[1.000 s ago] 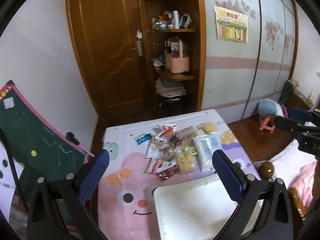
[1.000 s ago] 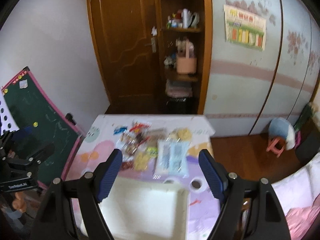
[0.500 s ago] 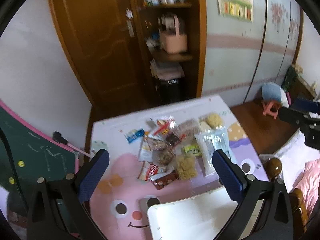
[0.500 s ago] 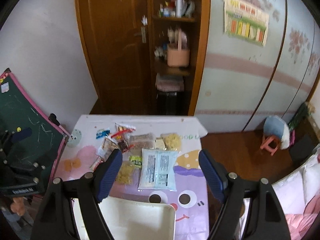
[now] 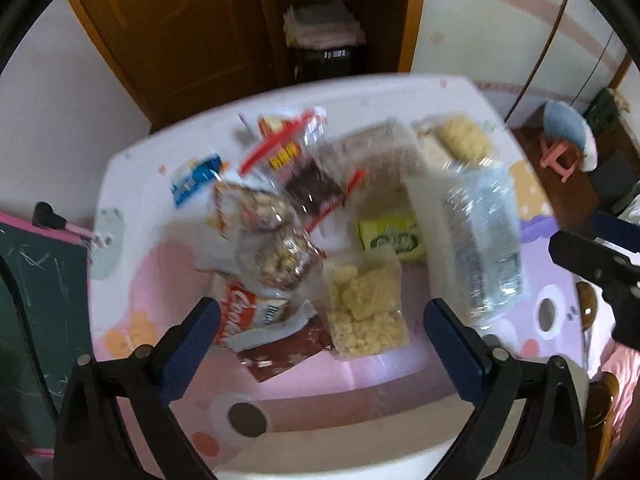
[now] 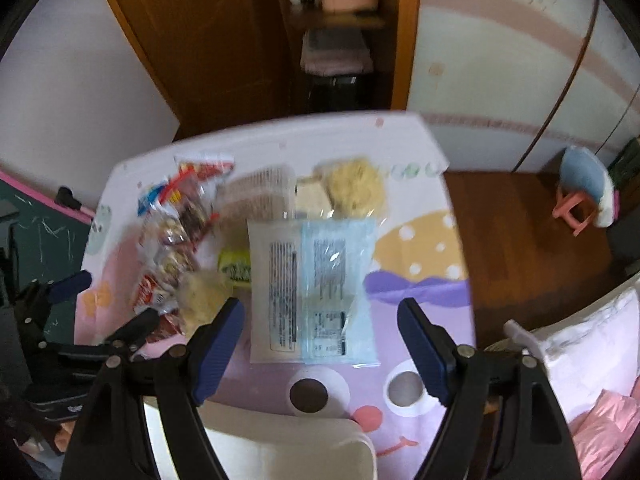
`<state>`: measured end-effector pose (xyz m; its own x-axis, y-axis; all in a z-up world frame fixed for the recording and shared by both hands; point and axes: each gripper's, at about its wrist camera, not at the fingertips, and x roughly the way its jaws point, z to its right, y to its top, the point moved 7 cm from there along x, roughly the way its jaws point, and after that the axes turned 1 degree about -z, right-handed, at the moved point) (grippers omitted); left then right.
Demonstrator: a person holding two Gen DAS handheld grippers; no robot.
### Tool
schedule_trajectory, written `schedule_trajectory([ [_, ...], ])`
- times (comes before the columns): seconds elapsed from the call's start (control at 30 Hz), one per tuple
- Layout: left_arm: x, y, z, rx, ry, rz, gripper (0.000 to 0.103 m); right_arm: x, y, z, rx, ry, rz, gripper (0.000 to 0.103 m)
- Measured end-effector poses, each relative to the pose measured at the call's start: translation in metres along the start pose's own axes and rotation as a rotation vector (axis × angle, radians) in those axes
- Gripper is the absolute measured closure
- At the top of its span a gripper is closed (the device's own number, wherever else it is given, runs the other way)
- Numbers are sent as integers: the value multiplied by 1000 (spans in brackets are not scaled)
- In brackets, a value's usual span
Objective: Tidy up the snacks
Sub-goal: 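Grasp the yellow puffed-snack bag with the left gripper while the right grasps the clear wafer bag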
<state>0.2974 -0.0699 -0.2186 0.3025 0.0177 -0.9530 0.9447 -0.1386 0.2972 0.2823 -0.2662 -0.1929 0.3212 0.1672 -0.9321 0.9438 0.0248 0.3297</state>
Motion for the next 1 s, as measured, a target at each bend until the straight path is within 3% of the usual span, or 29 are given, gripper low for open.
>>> schedule_trajectory([
  [0.2, 48, -5, 7, -23, 9, -99, 6, 48, 0, 4, 30, 52, -86, 24],
  [0.3, 63, -6, 8, -38, 4, -137, 6, 66, 2, 9, 39, 37, -118, 24],
  [0.47, 76, -7, 9, -46, -10, -167, 6, 90, 3, 7, 56, 109, -172, 23],
  [0.53, 80, -7, 11, -48, -18, -174, 6, 96, 4, 6, 56, 96, -175, 19],
  [0.6, 84, -8, 13, -45, -18, -177, 6, 102, 3, 2, 48, 99, -192, 8],
  [0.77, 90, -6, 17, -38, -21, -196, 10, 116, 4, -8, 4, 33, -221, 0],
  [0.87, 91, -3, 18, -45, -32, -201, 18, 125, 2, -11, 2, -4, -261, 0],
  [1.0, 98, -5, 19, -63, -74, -213, 38, 138, 1, -18, -5, -40, -304, 0],
])
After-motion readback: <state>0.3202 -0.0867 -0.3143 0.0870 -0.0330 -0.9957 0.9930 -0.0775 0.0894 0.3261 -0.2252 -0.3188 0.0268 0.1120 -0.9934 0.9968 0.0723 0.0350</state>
